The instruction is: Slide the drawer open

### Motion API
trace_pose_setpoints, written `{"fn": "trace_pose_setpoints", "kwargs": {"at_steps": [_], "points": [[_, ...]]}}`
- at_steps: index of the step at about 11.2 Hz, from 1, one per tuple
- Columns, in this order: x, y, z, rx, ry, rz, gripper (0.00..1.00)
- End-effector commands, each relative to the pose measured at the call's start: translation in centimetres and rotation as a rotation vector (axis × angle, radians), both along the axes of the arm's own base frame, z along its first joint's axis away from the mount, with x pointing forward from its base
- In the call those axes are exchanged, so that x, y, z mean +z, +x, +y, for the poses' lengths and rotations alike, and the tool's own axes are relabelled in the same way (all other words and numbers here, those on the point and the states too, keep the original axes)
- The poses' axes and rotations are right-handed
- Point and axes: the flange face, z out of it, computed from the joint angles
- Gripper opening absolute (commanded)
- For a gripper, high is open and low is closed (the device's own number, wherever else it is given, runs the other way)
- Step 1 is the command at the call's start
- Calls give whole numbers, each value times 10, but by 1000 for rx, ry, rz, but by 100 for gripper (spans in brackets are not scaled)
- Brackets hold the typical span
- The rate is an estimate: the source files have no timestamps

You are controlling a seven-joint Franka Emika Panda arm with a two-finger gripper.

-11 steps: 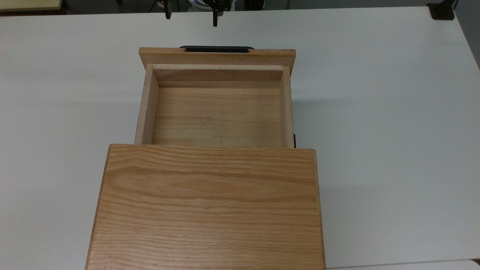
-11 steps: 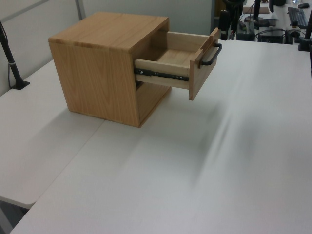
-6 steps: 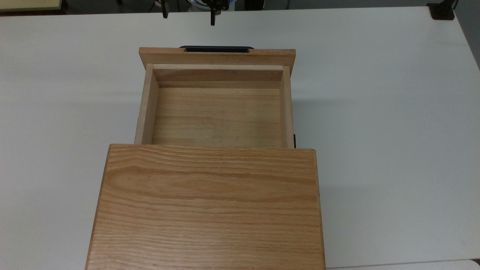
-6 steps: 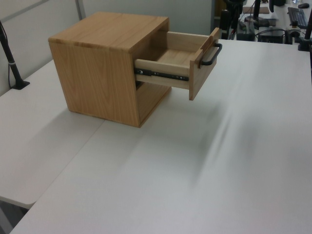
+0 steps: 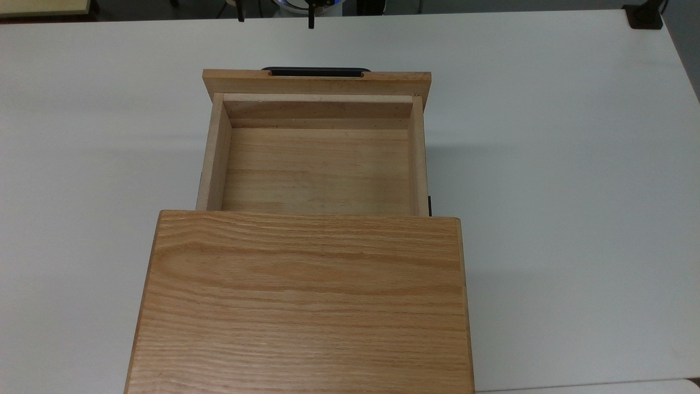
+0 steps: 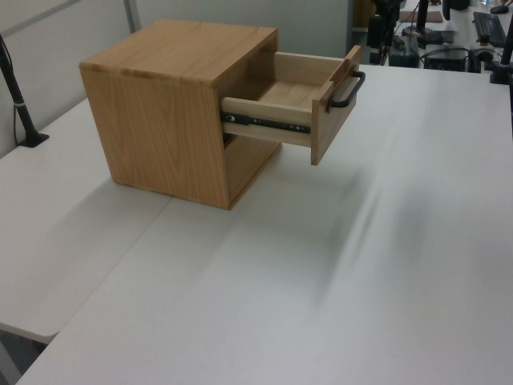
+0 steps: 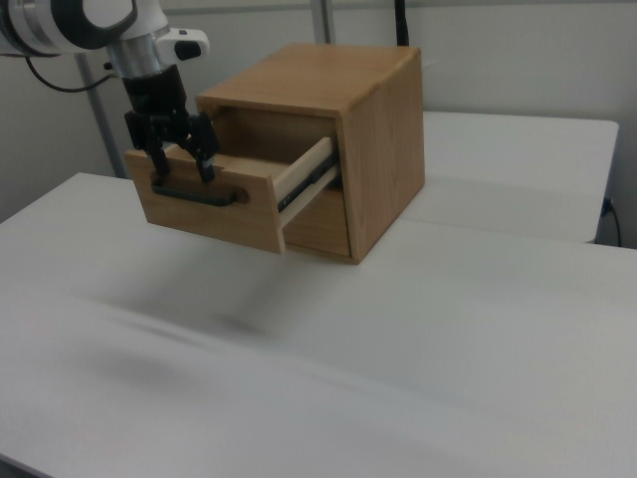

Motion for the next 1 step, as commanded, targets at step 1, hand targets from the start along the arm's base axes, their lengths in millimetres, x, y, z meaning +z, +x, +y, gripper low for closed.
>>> {"fn": "trace_pose_setpoints", "kwargs": {"at_steps": [1], "points": [[6,-2,2,18,7,13,100]]}}
